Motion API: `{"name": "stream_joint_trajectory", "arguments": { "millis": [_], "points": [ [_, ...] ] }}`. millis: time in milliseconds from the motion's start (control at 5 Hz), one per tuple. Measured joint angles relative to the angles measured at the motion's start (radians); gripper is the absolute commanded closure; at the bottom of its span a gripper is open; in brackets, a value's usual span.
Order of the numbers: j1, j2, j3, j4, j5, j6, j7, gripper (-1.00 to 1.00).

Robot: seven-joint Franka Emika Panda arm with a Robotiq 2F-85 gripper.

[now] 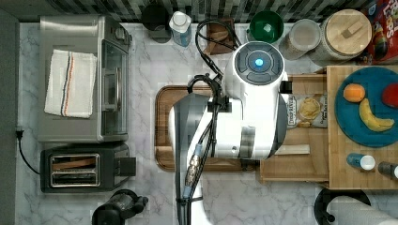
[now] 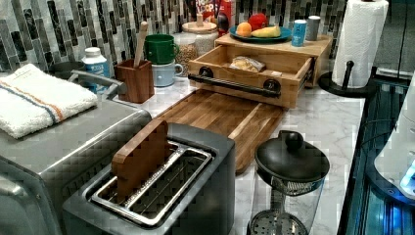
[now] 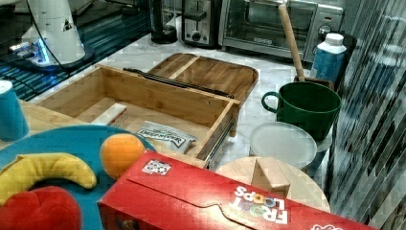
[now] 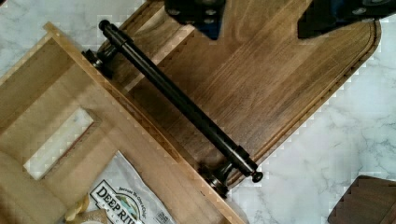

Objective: Close the drawer.

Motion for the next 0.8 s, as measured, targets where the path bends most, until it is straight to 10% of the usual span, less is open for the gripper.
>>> {"name": "stream_joint_trajectory", "arguments": {
  "millis": [400, 600, 800],
  "points": [
    [-0.006, 0.002, 0.000, -0.009, 0.004, 0.000, -0.001, 1.00],
    [-0.007, 0.002, 0.000, -0.010, 0.004, 0.000, -0.002, -1.00],
    [-0.009, 0.002, 0.000, -0.021, 0.004, 0.028, -0.003, -1.00]
  ]
}}
